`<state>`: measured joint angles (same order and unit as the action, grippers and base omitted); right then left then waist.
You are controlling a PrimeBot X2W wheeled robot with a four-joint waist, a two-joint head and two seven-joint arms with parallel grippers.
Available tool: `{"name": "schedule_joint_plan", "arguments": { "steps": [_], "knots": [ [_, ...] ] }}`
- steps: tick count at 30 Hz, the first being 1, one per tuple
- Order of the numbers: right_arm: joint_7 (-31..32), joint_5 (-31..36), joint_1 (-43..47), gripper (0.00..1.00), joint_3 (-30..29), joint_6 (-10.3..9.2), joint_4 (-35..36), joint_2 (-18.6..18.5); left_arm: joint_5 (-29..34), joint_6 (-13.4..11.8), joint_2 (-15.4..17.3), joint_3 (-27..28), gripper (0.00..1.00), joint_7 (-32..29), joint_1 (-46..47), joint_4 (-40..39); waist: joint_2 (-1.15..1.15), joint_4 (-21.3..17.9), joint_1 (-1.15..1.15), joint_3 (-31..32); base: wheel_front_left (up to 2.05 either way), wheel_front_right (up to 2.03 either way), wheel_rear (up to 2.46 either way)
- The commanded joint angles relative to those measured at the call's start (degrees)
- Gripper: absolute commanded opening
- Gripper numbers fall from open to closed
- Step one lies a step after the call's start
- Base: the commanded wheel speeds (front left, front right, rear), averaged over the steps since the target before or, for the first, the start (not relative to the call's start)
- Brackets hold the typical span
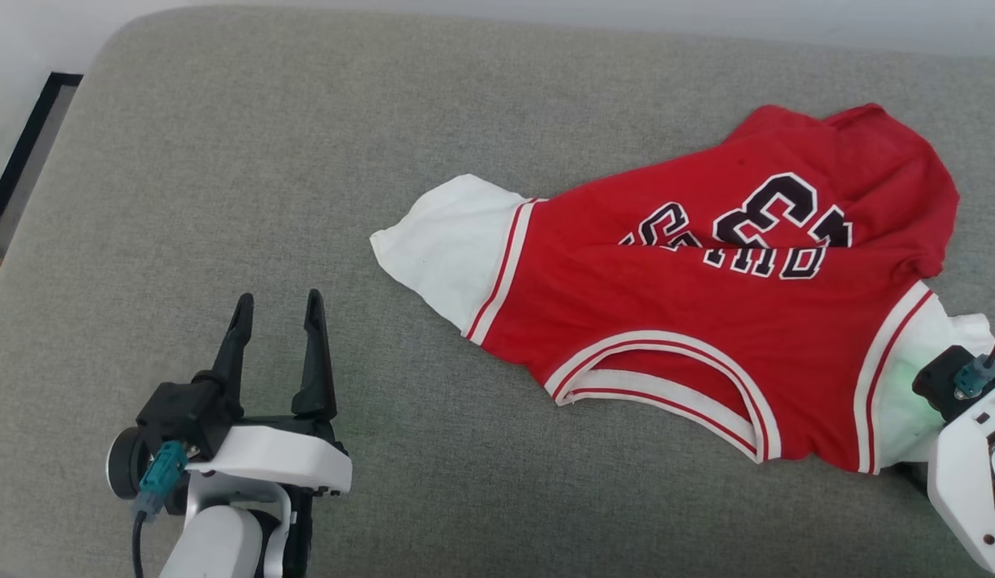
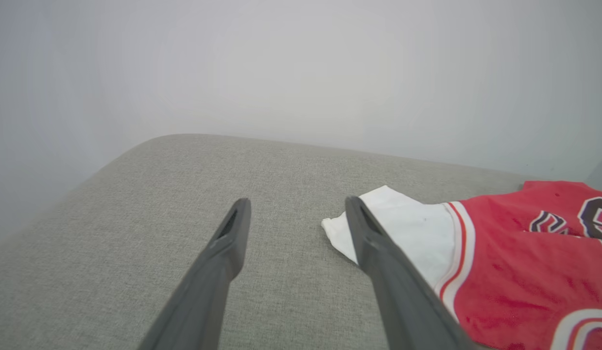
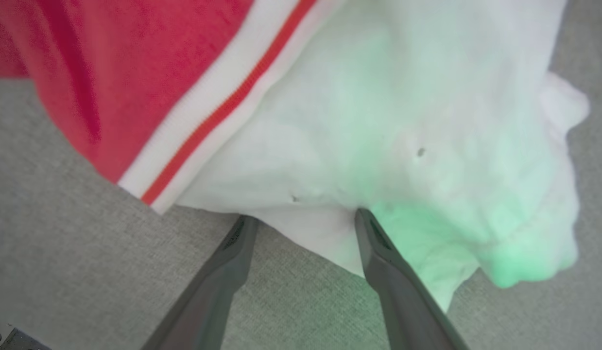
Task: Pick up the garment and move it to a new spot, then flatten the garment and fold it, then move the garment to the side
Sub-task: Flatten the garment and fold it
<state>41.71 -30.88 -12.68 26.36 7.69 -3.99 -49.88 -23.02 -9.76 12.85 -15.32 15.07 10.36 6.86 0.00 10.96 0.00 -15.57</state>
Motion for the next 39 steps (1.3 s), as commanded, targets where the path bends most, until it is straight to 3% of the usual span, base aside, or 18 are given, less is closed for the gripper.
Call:
{"name": "schedule_joint_plan", "arguments": {
  "steps": [1, 4, 5, 6, 7, 8, 15, 19, 24, 25, 28, 31, 39],
  "knots": [
    [-0.50, 0.93, 0.25, 1.00, 1.15, -0.36, -2.71, 0.50, 1.28, 0.75, -0.54, 1.00, 1.00, 0.12, -0.65, -0.28, 0.00, 0.23, 0.00, -0.50, 0.00, 0.00, 0.00],
    [-1.94, 1.41, 0.10, 1.00, 2.31, -0.43, -5.07, 1.85, 3.21, 3.02, -1.98, 3.16, 1.00, 0.12, -1.32, -0.09, 0.00, 0.12, 0.00, -0.85, 0.00, 0.00, 0.00],
    [-2.24, 1.50, -0.09, 0.81, 2.74, -0.44, -5.68, 2.38, 3.88, 3.92, -2.29, 3.69, 1.00, 0.12, -1.21, 0.00, 0.00, -0.03, 0.00, -0.91, 0.00, 0.00, 0.00],
    [-2.43, 1.71, -0.34, 0.48, 3.22, -0.44, -6.12, 2.76, 4.58, 4.80, -2.36, 4.13, 1.00, 0.12, -1.04, 0.13, 0.00, -0.24, 0.00, -0.94, 0.00, 0.00, 0.00],
    [-2.86, 1.84, -0.60, 0.35, 3.54, -0.44, -6.45, 3.21, 5.07, 5.80, -2.41, 4.36, 1.00, 0.12, -0.89, 0.33, 0.00, -0.48, 0.00, -0.93, 0.00, 0.00, 0.00],
    [-3.14, 1.71, -0.76, 0.00, 3.61, -0.44, -6.88, 3.71, 5.32, 6.77, -2.43, 4.67, 1.00, 0.13, -0.54, 0.45, 0.00, -0.71, 0.00, -0.88, 0.00, 0.00, 0.00],
    [-5.44, 1.47, -1.77, 0.00, 3.46, -0.35, -8.24, 5.56, 7.14, 15.26, 2.13, 1.35, 1.00, -1.94, 5.77, 4.20, 0.00, -2.02, 0.00, -0.41, 0.00, 0.00, 0.00],
    [-6.14, 1.29, -3.02, 0.00, 3.64, -0.35, -8.15, 6.29, 1.95, 17.16, 7.21, -5.79, 1.00, -15.05, 13.00, 7.05, 0.00, -2.79, 0.00, -0.86, 0.00, 0.00, 0.00],
    [-7.14, 1.25, -5.00, 0.00, 3.82, -0.36, -8.04, 7.15, -13.96, 17.12, 15.93, -18.76, 1.00, -36.62, 23.34, 7.00, 0.00, -3.83, 0.00, -2.31, 0.00, 0.00, 0.00],
    [-7.14, 1.25, -5.00, 0.00, 3.82, -0.36, -8.04, 7.15, -13.96, 17.12, 15.93, -18.76, 1.00, -36.62, 23.34, 7.00, 0.00, -3.83, 0.00, -2.31, 0.00, 0.00, 0.00],
    [-7.65, 1.33, -5.85, 0.00, 4.36, -0.40, -8.30, 7.48, -23.52, 17.19, 17.57, -22.10, 1.00, -48.25, 28.17, 8.72, 0.00, -4.44, 0.00, -3.22, 0.00, 0.00, 0.00],
    [-8.39, 1.18, -6.73, 0.00, 4.53, -0.43, -8.79, 7.99, -30.99, 17.20, 16.86, -21.58, 1.00, -56.01, 31.60, 13.11, 0.00, -5.11, 0.00, -4.05, 0.00, 0.00, 0.00],
    [-9.14, 1.10, -9.01, 0.00, 5.94, -0.64, -9.75, 8.74, -38.56, 16.68, 12.03, -21.77, 1.00, -64.25, 37.07, 23.92, 0.00, -6.26, 0.00, -6.19, 0.00, 0.00, 0.00]
  ]
}}
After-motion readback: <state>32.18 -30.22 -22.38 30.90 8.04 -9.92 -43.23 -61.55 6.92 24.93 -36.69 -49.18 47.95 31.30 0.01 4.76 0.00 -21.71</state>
